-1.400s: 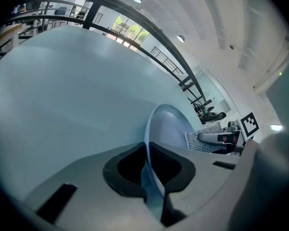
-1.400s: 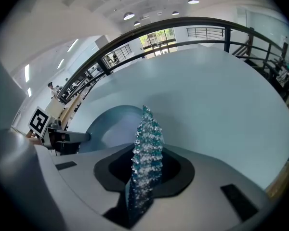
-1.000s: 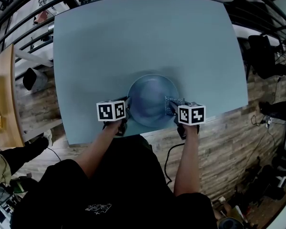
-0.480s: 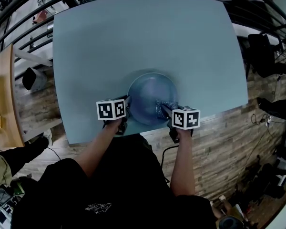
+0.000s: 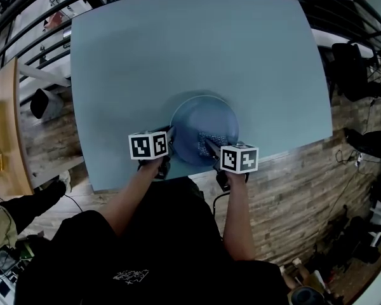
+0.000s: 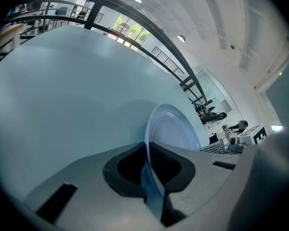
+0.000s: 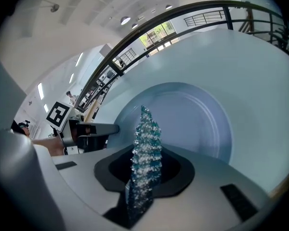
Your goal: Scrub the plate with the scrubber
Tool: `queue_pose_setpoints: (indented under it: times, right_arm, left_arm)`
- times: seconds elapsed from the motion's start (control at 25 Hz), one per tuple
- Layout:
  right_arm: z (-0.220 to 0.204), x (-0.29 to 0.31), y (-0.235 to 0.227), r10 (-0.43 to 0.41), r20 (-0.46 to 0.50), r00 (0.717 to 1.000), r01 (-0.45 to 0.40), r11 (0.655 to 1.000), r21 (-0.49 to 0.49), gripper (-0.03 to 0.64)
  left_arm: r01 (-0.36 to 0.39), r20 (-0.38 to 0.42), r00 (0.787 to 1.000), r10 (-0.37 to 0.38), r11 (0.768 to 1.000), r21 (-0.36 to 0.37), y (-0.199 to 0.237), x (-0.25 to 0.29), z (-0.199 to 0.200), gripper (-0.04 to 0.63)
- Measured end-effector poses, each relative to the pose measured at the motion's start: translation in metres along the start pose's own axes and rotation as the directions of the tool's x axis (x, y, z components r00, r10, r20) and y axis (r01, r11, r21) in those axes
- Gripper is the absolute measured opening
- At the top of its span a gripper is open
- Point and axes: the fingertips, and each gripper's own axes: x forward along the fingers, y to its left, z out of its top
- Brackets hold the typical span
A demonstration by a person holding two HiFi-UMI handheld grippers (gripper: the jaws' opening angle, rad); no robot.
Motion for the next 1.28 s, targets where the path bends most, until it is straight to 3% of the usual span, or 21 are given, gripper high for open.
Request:
queue_pose_setpoints:
  times: [0.68,1.28]
  right_arm:
    - [0.024,0.033,0.039,0.046,0.034,0.998,-0.045,0.999,-0.026,0.083]
    - [0.063,0.035,0.011,0.018,0.096,0.995,-0.021,0.999,0.027,0.083]
  left_arm:
    - [0.002,0.002,1.000,-0.002,1.000,0.000,-0.002,-0.003,-0.001,0.035]
    - [-0.006,-0.002,1.000,0.006,1.000,0.002,0.000,-0.002,-0.001,0.035]
